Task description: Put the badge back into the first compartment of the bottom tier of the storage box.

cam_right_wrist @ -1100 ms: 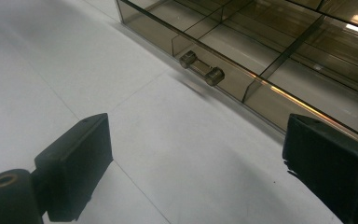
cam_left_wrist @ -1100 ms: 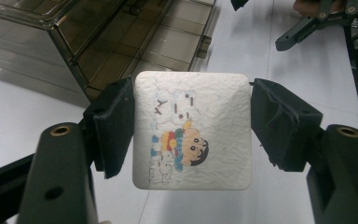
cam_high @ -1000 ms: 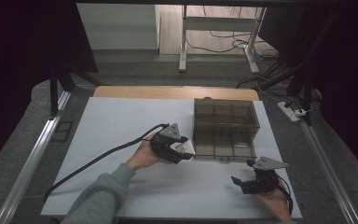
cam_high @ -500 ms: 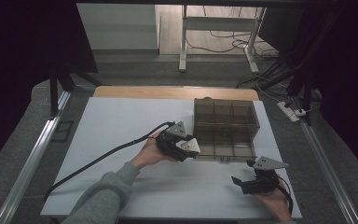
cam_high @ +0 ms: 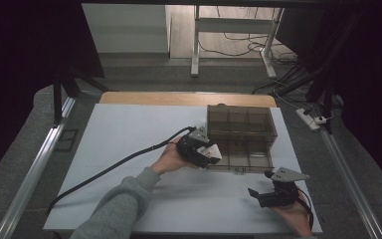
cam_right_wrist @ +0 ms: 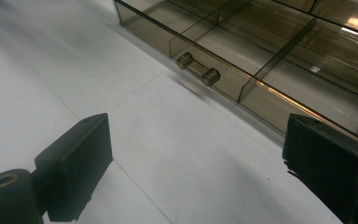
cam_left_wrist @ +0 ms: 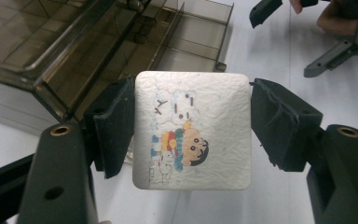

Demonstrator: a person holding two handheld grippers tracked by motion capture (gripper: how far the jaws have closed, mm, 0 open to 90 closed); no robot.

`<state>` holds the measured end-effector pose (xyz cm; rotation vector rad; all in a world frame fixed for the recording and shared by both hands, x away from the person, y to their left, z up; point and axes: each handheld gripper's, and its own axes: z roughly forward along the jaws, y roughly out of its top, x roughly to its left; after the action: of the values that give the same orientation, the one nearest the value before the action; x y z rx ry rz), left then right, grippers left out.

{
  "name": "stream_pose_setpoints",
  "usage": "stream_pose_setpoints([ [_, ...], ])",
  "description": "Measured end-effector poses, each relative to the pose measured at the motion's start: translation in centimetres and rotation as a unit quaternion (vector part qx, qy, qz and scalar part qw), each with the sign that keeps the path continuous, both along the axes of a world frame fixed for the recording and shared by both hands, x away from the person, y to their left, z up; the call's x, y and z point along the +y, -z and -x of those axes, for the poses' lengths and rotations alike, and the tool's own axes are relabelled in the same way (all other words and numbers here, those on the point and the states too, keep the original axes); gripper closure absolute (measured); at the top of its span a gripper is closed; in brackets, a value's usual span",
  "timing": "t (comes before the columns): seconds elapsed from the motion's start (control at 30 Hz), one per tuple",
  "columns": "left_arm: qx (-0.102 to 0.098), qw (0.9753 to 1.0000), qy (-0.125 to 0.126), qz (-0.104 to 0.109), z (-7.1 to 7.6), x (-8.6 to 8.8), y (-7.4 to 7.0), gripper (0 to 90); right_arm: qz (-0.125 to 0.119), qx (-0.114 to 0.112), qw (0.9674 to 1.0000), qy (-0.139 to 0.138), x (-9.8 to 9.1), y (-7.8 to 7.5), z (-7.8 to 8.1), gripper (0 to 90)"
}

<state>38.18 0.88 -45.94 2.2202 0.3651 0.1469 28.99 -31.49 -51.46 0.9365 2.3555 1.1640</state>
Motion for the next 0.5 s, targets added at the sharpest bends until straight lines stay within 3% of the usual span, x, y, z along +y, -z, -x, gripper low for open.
stream_pose_setpoints([
  [0.5, 0.013, 0.9999, -0.008, -0.006, -1.7, -1.5, 0.9, 32.7, 0.000, -0.001, 1.0000, -0.001, 0.0, -0.1, 0.1, 8.2],
])
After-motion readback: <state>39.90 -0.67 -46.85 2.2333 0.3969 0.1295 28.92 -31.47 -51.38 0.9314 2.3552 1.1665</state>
